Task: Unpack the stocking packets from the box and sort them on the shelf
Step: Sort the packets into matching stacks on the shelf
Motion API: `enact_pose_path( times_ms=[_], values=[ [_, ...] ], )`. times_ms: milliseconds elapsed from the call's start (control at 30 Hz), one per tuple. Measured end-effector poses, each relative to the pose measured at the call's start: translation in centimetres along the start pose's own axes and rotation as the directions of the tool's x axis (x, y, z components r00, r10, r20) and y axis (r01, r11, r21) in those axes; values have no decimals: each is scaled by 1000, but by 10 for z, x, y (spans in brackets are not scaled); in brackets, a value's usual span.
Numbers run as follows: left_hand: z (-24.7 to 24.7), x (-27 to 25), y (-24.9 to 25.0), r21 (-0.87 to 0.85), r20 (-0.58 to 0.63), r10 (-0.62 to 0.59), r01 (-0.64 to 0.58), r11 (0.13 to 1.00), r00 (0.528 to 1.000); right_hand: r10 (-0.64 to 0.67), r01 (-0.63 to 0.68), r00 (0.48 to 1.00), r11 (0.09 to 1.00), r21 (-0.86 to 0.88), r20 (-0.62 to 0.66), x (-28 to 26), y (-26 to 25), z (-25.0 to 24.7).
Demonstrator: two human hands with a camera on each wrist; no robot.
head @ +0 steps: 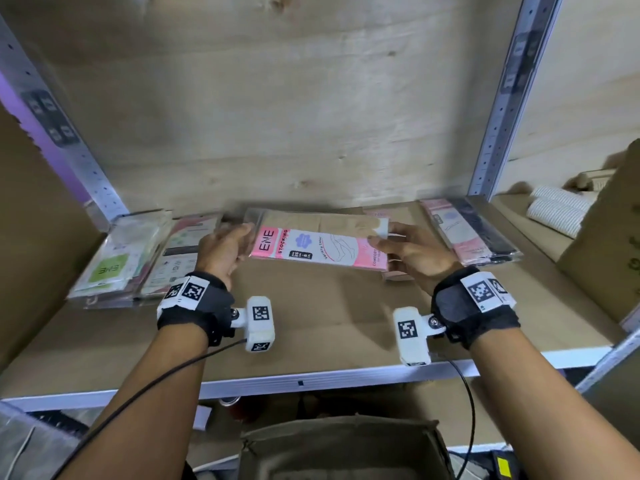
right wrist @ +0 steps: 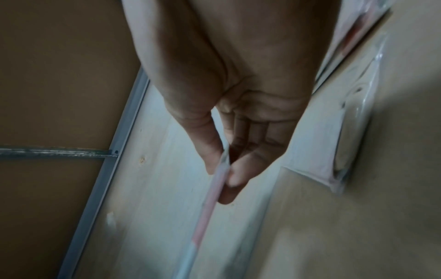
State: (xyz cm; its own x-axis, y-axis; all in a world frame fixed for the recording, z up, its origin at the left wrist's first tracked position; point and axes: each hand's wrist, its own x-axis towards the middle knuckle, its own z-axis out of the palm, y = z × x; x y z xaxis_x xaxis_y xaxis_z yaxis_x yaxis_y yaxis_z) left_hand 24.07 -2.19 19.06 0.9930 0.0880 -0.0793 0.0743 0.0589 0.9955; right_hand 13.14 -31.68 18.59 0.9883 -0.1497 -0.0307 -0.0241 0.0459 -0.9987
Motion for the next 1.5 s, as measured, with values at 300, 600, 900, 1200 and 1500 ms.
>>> enact_pose_path(
  times_ms=[300, 600, 900, 1200, 1500],
  values=[
    [28, -12, -1, 278, -57, 4, 12, 960, 998, -50, 48, 998, 998, -44, -34, -1, 2, -5],
    [22, -17, -1, -186, 112, -194, 212, 959, 975, -43, 42, 999, 998, -51, -14, -1, 8, -6],
    [19, -18, 1, -293, 359, -192, 306, 906, 913, 22, -21, 999, 1000, 23, -24, -4, 7, -3],
    [9, -7, -1, -173, 257, -251, 300, 938, 933, 178, -162, 984, 940, 301, -24, -4, 2, 1],
    [49, -53, -12, 165, 457, -101, 28, 986, 884, 206, -205, 978, 928, 312, 29, -12, 6, 42]
  ],
)
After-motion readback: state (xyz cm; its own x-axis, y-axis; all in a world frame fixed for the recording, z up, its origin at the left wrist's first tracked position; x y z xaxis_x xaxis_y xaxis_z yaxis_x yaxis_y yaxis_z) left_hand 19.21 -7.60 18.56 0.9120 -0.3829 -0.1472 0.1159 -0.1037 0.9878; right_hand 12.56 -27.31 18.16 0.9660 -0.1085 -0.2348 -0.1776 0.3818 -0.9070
